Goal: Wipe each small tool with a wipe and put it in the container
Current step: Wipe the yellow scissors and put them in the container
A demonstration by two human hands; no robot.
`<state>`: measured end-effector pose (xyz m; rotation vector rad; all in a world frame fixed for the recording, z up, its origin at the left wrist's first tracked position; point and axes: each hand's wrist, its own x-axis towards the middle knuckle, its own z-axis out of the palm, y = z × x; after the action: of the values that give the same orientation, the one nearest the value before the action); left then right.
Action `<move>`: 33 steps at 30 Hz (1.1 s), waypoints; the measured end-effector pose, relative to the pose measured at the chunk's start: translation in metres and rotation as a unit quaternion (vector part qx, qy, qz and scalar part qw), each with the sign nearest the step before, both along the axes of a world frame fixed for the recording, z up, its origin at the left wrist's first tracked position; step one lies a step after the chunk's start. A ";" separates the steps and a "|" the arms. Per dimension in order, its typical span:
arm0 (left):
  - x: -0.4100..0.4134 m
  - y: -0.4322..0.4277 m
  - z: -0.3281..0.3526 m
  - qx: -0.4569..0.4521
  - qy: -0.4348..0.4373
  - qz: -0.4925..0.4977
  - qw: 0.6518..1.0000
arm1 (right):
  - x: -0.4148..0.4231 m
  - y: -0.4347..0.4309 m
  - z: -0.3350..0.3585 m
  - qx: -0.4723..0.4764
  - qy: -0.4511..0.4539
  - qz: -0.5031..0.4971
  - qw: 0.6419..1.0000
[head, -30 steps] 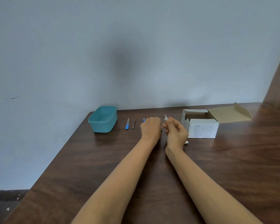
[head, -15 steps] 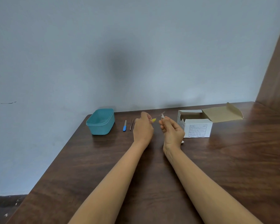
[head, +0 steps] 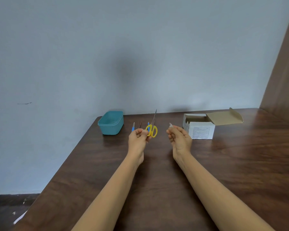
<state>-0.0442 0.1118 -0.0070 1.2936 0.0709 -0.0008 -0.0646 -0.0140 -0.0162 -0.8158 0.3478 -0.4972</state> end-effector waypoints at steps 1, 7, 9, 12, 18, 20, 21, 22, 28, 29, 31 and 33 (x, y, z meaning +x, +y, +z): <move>-0.007 0.001 0.000 -0.017 0.011 -0.007 1.000 | -0.005 -0.001 0.000 -0.004 0.000 0.011 1.000; -0.044 0.004 -0.004 -0.071 0.046 -0.032 0.996 | -0.037 -0.008 -0.001 -0.049 0.009 0.057 0.997; -0.054 0.004 -0.007 -0.095 0.046 -0.040 0.994 | -0.045 -0.010 -0.002 -0.068 0.019 0.064 0.995; -0.066 0.002 -0.011 -0.121 0.059 -0.048 0.990 | -0.056 -0.013 -0.004 -0.119 0.033 0.085 0.989; -0.073 0.001 -0.014 -0.165 0.073 -0.059 0.982 | -0.066 -0.010 -0.010 -0.098 -0.018 0.210 0.973; -0.073 0.002 -0.013 -0.168 0.074 -0.061 0.981 | -0.066 -0.009 -0.010 -0.106 -0.031 0.263 0.958; -0.073 0.003 -0.012 -0.169 0.074 -0.060 0.981 | -0.067 -0.008 -0.010 -0.119 -0.035 0.278 0.952; -0.072 0.003 -0.012 -0.165 0.074 -0.056 0.982 | -0.067 -0.007 -0.010 -0.133 -0.037 0.286 0.948; -0.064 0.005 -0.013 -0.093 0.051 -0.037 0.994 | -0.066 -0.008 -0.010 -0.162 -0.046 0.282 0.945; -0.062 0.007 -0.013 -0.074 0.044 -0.025 0.996 | -0.065 -0.009 -0.009 -0.155 -0.045 0.279 0.947; -0.055 0.012 -0.014 -0.017 0.029 0.015 0.999 | -0.062 -0.014 -0.009 -0.136 -0.035 0.271 0.952; -0.049 0.019 -0.016 0.069 -0.002 0.064 0.996 | -0.061 -0.020 -0.007 -0.137 -0.023 0.265 0.954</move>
<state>-0.0928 0.1310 -0.0226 1.4245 0.1518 0.1188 -0.1252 -0.0342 -0.0232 -1.1203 0.0056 -0.0584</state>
